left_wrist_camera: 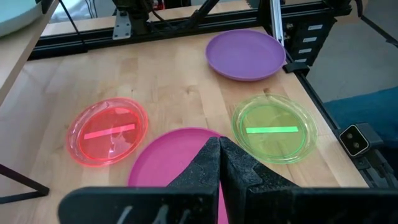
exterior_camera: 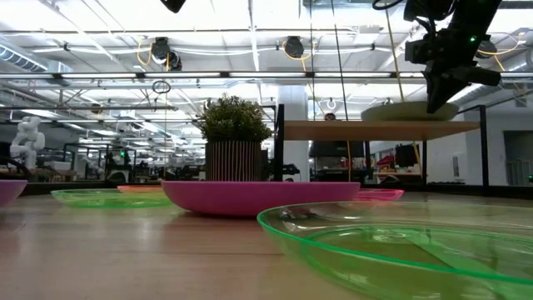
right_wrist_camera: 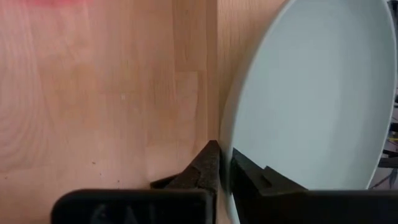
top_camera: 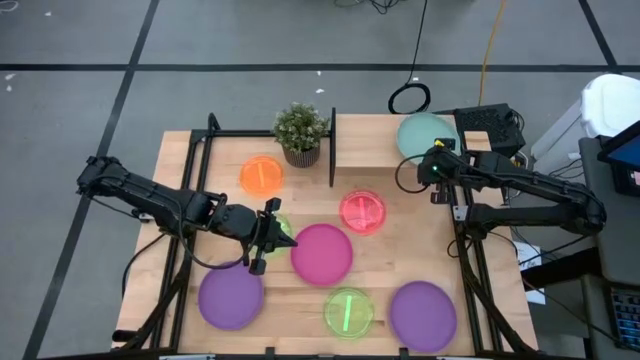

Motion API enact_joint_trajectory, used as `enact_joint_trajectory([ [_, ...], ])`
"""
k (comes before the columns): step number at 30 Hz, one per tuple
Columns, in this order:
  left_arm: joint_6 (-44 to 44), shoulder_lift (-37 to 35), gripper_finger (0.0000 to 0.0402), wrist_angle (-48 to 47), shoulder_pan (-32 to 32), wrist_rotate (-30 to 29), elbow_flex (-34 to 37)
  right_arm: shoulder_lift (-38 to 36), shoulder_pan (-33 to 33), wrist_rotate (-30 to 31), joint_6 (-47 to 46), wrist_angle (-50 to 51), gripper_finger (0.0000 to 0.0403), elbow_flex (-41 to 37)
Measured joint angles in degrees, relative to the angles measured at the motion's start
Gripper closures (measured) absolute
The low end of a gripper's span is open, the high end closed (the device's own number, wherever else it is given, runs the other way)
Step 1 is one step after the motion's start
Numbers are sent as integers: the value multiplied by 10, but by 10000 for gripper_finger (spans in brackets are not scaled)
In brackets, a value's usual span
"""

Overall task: Place and stack plates onto a shelf
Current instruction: Put the top green plate on the shelf

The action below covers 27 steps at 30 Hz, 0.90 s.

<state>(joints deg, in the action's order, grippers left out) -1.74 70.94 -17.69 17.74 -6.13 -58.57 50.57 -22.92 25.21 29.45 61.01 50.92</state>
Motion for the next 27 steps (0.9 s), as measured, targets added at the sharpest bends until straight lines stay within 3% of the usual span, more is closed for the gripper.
enact_joint_trajectory([
  [27, 0, 0, 398, 0, 0, 0, 0, 0, 0, 5, -16, 1, 378, 0],
])
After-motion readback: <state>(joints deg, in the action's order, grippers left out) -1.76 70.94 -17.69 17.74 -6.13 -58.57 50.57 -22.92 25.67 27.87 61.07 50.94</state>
